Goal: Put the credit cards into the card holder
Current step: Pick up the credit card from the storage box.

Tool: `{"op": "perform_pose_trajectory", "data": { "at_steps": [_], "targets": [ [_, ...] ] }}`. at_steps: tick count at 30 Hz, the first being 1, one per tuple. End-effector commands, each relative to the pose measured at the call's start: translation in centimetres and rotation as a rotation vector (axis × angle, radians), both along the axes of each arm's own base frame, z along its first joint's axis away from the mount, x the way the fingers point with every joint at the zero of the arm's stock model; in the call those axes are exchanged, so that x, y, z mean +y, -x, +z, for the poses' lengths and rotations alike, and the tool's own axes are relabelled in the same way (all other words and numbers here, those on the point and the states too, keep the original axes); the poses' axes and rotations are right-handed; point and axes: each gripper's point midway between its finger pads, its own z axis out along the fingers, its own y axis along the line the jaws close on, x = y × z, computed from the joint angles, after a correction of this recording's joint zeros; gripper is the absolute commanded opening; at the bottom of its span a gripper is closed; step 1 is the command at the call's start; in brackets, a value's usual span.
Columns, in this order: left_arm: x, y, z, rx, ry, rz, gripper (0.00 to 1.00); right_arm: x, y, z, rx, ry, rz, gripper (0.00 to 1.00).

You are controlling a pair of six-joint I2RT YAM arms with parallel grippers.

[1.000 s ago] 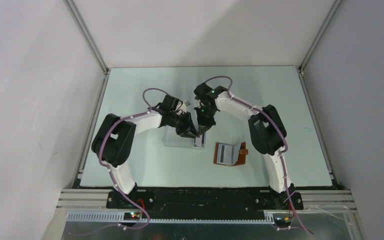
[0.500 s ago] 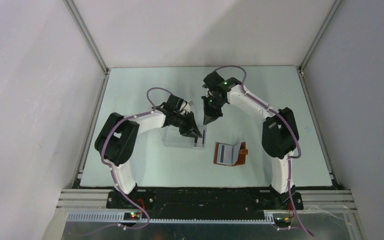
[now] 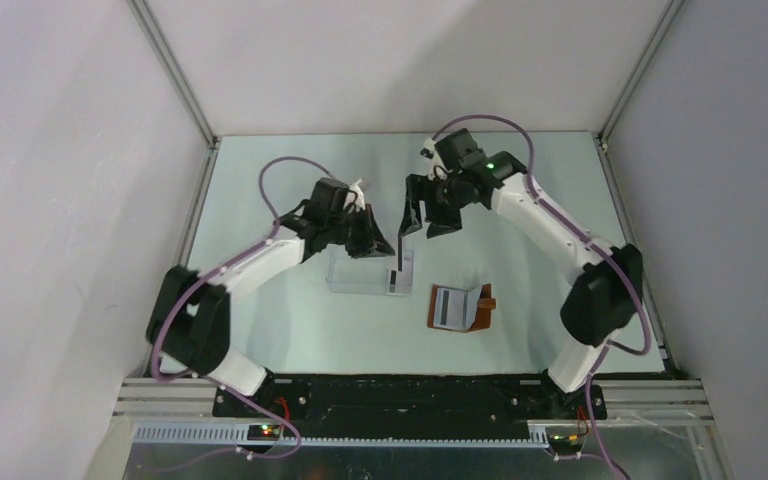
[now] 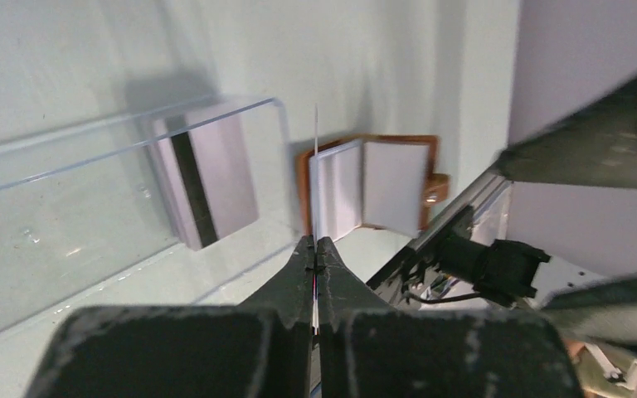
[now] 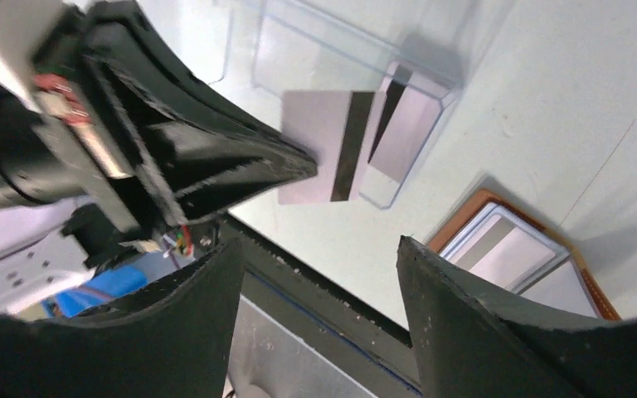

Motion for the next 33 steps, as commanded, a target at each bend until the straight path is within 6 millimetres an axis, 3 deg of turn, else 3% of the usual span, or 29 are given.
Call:
{"op": "perform_pose_trajectory", "data": {
  "at_steps": [1, 3, 4, 6, 10, 11, 12, 13, 14, 23, 33],
  "targets": [
    [0.5, -0.4, 6.4, -0.176, 0.072, 0.038, 0.00, -0.8, 1.4, 5.4, -0.087, -0.201, 0.020, 0.75],
    [0.3, 0.4, 8.3, -0.204, 0.120, 0.014, 0.00, -1.6, 2.1, 6.9, -0.111, -0.289, 0.020, 0.84],
    [0.3, 0.8, 9.3, -0.221, 0.140, 0.006, 0.00, -2.0, 2.2, 7.5, -0.110, -0.326, 0.012, 0.95],
    [0.1, 1.5, 10.9, -0.238, 0.185, -0.020, 0.00, -2.9, 3.0, 8.8, -0.140, -0.396, 0.015, 0.99],
    [-0.8, 3.2, 14.5, -0.283, 0.328, -0.077, 0.00, -3.8, 5.3, 11.4, -0.142, -0.533, 0.064, 0.99],
    [-1.3, 3.8, 16.8, -0.323, 0.420, -0.112, 0.00, -3.7, 5.7, 11.7, -0.133, -0.565, 0.076, 0.99],
    [-1.5, 4.3, 16.8, -0.314, 0.458, -0.123, 0.00, -3.7, 6.0, 12.2, -0.139, -0.586, 0.087, 0.99],
    [-1.8, 4.9, 18.6, -0.331, 0.532, -0.148, 0.00, -3.4, 6.4, 12.5, -0.125, -0.620, 0.102, 0.99],
    [-1.9, 5.3, 18.5, -0.318, 0.551, -0.157, 0.00, -3.3, 6.7, 12.9, -0.128, -0.642, 0.114, 0.98],
    [-2.2, 8.0, 21.1, -0.343, 0.647, -0.249, 0.00, -1.8, 7.5, 13.8, -0.063, -0.806, 0.185, 0.56],
    [-2.3, 8.4, 20.9, -0.319, 0.663, -0.260, 0.00, 0.3, 8.9, 14.5, -0.022, -0.881, 0.285, 0.30]
  ]
}}
